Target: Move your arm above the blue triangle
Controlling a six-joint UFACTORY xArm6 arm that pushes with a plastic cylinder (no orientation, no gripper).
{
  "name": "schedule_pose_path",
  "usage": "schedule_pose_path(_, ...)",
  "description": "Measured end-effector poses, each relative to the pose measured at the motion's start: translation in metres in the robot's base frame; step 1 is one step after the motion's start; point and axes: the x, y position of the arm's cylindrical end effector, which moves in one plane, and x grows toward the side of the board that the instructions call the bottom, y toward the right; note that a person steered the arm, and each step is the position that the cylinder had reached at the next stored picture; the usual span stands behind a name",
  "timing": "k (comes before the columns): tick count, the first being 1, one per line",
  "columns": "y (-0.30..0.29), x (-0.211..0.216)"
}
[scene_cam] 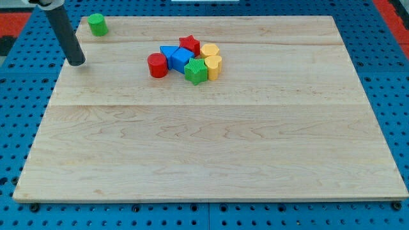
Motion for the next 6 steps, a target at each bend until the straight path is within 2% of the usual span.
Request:
schedule_pose_path(1, 0.003, 0.019)
schedule_pose_path(3, 0.011, 0.009)
schedule_pose_path(4, 0.022, -0.011)
schedule_pose_path(6, 0.136, -0.086)
